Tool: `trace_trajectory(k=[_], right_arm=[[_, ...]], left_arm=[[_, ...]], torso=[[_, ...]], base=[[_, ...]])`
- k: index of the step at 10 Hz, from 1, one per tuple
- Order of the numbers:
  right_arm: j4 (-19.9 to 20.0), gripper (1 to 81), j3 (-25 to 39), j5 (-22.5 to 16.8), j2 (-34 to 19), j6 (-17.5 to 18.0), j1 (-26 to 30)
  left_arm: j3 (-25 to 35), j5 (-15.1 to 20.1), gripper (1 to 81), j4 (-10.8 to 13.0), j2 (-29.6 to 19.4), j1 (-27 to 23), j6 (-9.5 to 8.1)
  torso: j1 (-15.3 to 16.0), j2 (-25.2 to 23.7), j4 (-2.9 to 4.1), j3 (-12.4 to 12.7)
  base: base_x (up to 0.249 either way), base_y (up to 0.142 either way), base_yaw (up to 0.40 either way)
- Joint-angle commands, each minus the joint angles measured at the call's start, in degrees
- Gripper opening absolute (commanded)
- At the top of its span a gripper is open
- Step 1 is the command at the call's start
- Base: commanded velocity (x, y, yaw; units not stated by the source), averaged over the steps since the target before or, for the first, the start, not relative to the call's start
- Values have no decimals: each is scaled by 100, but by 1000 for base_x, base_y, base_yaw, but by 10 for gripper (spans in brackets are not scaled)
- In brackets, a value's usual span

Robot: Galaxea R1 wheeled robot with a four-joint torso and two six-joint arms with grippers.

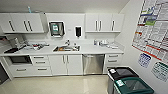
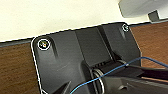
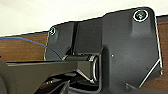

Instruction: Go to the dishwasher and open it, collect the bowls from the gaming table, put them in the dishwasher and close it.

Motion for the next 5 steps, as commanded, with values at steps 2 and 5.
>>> trace_trajectory(k=[2,5], right_arm=[[-74,811,61,-314,-85,-31,240],[-74,811,61,-323,-84,-31,223]], left_arm=[[54,288,811,45,-105,-266,56],[54,288,811,45,-78,-266,56]], torso=[[-2,0,0,0],[0,0,0,0]], base=[[108,0,0],[108,0,0]])
